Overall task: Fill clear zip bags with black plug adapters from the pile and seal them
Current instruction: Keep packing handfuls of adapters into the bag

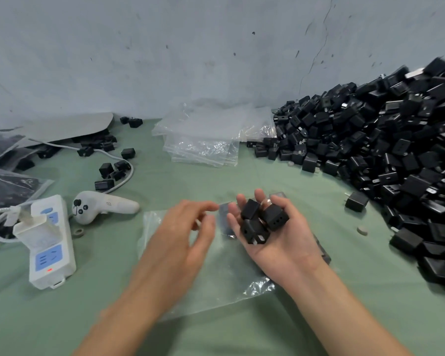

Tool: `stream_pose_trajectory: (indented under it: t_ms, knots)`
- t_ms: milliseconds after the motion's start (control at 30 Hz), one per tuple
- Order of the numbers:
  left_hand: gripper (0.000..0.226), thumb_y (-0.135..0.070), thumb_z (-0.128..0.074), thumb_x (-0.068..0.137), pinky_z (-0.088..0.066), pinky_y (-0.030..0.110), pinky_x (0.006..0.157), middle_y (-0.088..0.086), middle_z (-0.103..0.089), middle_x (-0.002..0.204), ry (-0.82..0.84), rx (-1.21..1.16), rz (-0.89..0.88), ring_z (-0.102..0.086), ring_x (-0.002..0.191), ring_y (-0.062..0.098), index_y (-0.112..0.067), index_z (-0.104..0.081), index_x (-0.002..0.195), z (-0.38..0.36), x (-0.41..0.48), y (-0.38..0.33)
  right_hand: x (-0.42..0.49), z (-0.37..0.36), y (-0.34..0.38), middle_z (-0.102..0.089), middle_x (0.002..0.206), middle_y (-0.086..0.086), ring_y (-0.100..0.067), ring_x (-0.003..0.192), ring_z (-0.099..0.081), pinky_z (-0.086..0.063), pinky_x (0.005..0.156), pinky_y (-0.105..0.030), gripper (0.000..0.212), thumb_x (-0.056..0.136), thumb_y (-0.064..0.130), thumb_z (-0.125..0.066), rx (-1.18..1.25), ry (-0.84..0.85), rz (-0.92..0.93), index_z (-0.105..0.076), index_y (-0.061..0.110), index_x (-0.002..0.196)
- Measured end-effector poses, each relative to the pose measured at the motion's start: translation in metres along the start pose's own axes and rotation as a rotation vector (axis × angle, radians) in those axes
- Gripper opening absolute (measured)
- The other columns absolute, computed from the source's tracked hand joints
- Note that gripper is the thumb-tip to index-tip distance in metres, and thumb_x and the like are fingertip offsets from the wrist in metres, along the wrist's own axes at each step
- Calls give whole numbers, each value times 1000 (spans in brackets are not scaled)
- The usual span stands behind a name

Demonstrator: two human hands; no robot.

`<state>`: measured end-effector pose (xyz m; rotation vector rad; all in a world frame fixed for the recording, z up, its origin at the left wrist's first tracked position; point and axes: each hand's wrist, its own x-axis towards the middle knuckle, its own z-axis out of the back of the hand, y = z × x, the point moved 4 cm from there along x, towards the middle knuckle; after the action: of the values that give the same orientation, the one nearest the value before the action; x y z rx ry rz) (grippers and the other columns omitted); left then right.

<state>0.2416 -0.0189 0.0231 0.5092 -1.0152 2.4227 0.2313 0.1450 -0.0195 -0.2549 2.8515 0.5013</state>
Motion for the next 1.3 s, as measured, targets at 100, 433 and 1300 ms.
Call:
stream_pose_trajectory:
  t_ms: [100,433,1300]
  knots:
    - [24,-50,-45,97,-36,7,78,-24,-58,106,180,-49,34,-53,101,-2,-40,-59,113,-22,-2,-1,1,-2,-6,-70,109,-18,-37,96,-70,-55,91,-45,18,91,25,-57,-41,30,-10,-68,15,100]
    - [24,-42,-57,88,-37,11,78,-21,-61,106,303,-223,18,-54,101,6,-40,-56,112,-22,-10,-3,9,-1,-7,-71,112,-15,-37,104,-70,-57,87,-46,22,83,26,-64,-106,49,-20,-68,17,102]
    - [48,-69,-56,71,-29,9,99,-42,-43,125,334,158,72,-34,122,-15,-62,-52,118,48,-47,82,19,10,30,-69,113,-15,-35,107,-70,-51,99,-49,18,93,24,-56,-29,-13,118,-71,14,95]
